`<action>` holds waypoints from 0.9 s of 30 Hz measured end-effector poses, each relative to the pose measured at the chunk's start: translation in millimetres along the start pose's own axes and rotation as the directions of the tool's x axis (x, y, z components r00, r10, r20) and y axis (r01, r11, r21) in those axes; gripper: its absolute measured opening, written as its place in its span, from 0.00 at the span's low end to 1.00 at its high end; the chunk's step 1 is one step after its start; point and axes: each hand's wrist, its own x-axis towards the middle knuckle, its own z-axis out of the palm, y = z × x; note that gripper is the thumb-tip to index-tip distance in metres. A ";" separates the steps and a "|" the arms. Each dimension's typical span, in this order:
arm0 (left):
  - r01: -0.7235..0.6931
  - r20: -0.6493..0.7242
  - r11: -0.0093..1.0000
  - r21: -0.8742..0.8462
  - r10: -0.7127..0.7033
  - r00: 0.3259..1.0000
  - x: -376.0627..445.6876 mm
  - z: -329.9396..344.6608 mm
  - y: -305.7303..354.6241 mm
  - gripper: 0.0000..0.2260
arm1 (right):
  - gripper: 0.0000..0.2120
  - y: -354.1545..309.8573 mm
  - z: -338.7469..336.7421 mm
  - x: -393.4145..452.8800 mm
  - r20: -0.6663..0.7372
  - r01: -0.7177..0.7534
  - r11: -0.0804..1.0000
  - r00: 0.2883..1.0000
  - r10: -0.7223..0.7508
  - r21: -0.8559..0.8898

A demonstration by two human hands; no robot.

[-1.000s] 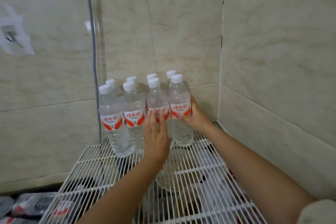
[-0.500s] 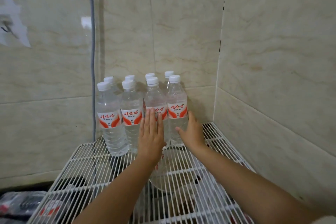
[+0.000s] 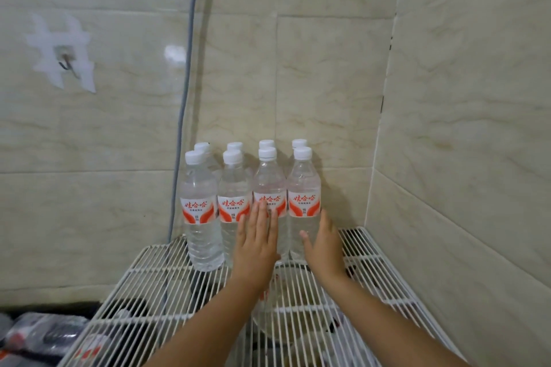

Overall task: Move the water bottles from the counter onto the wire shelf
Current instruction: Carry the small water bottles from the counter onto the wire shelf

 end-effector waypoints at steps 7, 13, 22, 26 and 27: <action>-0.094 0.050 0.995 0.043 0.091 0.995 0.2 -21.6 -11.0 0.44 | 0.29 -16.4 -5.5 -7.0 0.031 -0.069 0.984 0.997 0.075 -0.162; -0.009 0.077 0.993 -0.116 0.018 0.997 -19.4 -52.8 -52.5 0.26 | 0.35 -52.2 -16.4 -23.4 0.021 -0.144 0.923 0.987 0.162 -0.356; 0.517 0.324 0.843 -0.145 -0.453 0.830 -109.4 -59.4 -210.9 0.18 | 0.17 -163.0 73.5 -101.0 0.365 0.220 0.886 0.929 -0.063 -0.407; 0.571 0.372 0.820 -0.027 -0.522 0.767 -178.6 -55.2 -301.5 0.16 | 0.16 -231.3 153.7 -149.6 0.455 0.413 0.815 0.865 -0.212 -0.407; 0.568 0.371 0.823 -0.010 -0.525 0.766 -197.4 -52.5 -324.2 0.15 | 0.16 -248.2 175.4 -162.9 0.487 0.428 0.810 0.849 -0.207 -0.401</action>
